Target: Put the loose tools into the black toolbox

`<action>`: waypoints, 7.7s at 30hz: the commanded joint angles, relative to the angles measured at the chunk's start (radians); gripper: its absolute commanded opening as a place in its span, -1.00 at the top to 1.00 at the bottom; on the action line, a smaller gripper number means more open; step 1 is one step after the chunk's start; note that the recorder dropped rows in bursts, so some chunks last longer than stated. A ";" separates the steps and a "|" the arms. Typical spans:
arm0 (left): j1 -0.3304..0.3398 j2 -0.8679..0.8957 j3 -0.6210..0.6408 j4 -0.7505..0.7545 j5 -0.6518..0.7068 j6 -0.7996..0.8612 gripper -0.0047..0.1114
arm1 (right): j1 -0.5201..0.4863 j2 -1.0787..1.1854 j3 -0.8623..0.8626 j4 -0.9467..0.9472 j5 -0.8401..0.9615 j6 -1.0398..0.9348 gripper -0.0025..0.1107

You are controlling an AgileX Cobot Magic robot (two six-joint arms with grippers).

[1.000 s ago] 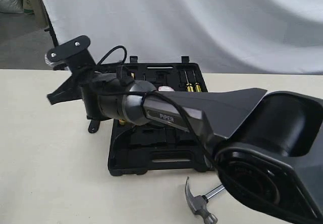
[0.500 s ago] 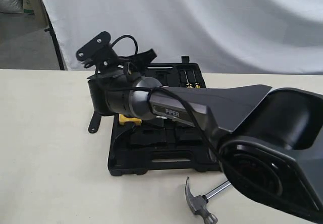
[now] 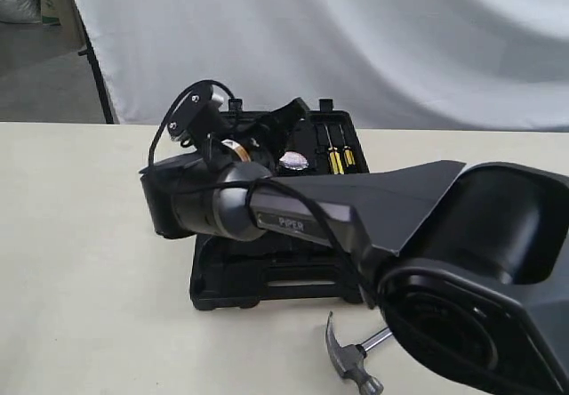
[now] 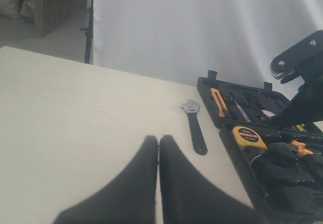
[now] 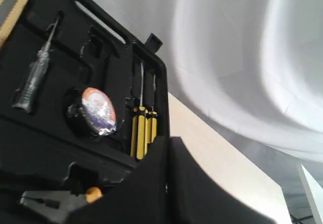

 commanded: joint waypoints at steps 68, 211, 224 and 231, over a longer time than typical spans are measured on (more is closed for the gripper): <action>0.025 -0.003 -0.003 0.004 -0.007 -0.005 0.91 | -0.040 -0.043 0.116 -1.900 1.278 2.257 0.96; 0.025 -0.003 -0.003 0.004 -0.007 -0.005 0.91 | -0.065 0.323 -0.720 -1.554 2.406 2.024 0.96; 0.025 -0.003 -0.003 0.004 -0.007 -0.005 0.91 | -0.045 0.180 -0.674 -1.540 2.406 2.014 0.96; 0.025 -0.003 -0.003 0.004 -0.007 -0.005 0.91 | -0.045 0.241 -0.674 -1.586 2.353 2.035 0.96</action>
